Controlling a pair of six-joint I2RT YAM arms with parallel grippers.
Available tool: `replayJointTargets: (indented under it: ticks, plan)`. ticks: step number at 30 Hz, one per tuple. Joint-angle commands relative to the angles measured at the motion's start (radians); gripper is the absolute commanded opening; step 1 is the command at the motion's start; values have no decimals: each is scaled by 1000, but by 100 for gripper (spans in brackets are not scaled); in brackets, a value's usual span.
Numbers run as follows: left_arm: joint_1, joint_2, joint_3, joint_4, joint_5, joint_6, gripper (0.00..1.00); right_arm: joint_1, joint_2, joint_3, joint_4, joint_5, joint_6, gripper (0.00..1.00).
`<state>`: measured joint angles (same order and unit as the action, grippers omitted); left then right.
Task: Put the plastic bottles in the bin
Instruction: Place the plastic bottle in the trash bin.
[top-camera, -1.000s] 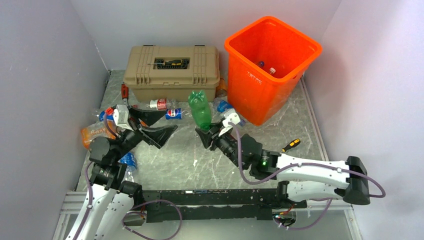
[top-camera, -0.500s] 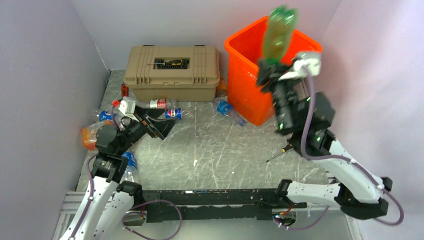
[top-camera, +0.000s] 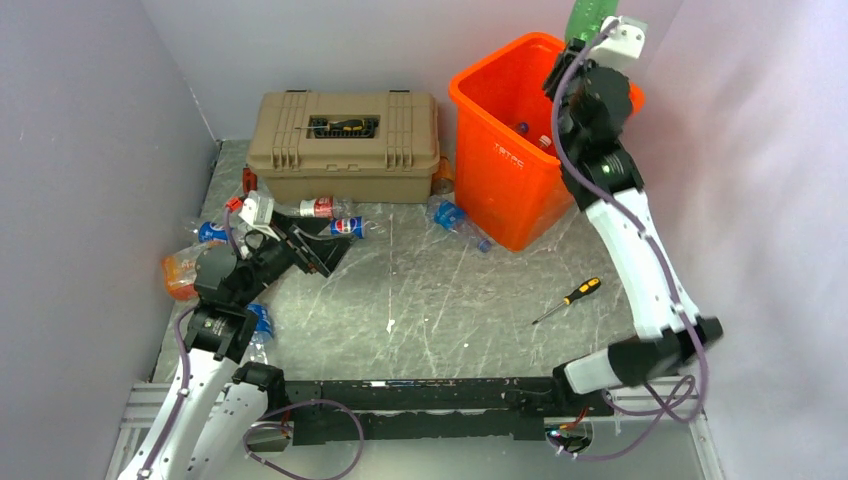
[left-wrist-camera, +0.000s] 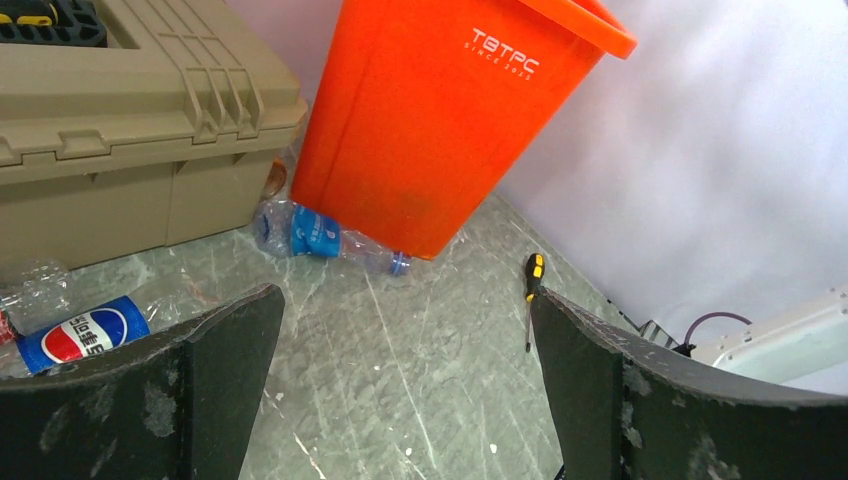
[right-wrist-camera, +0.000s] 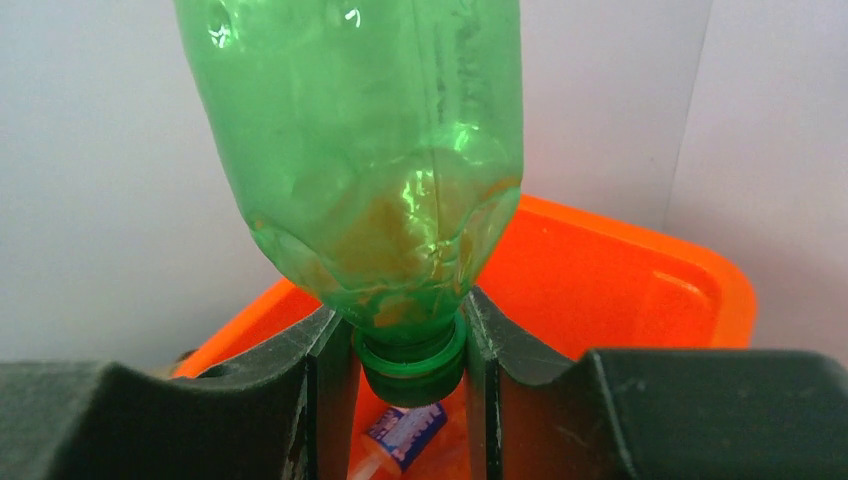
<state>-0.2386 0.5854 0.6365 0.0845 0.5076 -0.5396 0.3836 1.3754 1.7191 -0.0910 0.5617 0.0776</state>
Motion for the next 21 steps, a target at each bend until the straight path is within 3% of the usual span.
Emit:
replayJointTargets:
  ticks: [1,7,15,16,19,21]
  plan:
    - [4,-3,34,13,9,-5,99,-135,124,136,-86,-150,169,0]
    - [-1,-12,31,22,19,-8,99,-210,239,194,-150,-198,225,0]
    - [-5,-7,32,25,28,-12,100,-271,247,61,-123,-241,284,0]
    - [-5,-5,32,28,30,-13,100,-272,245,56,-120,-253,286,7]
    - [-5,2,32,32,35,-17,99,-271,239,59,-116,-266,296,55]
    - [-5,4,32,31,35,-17,99,-270,233,71,-122,-270,304,70]
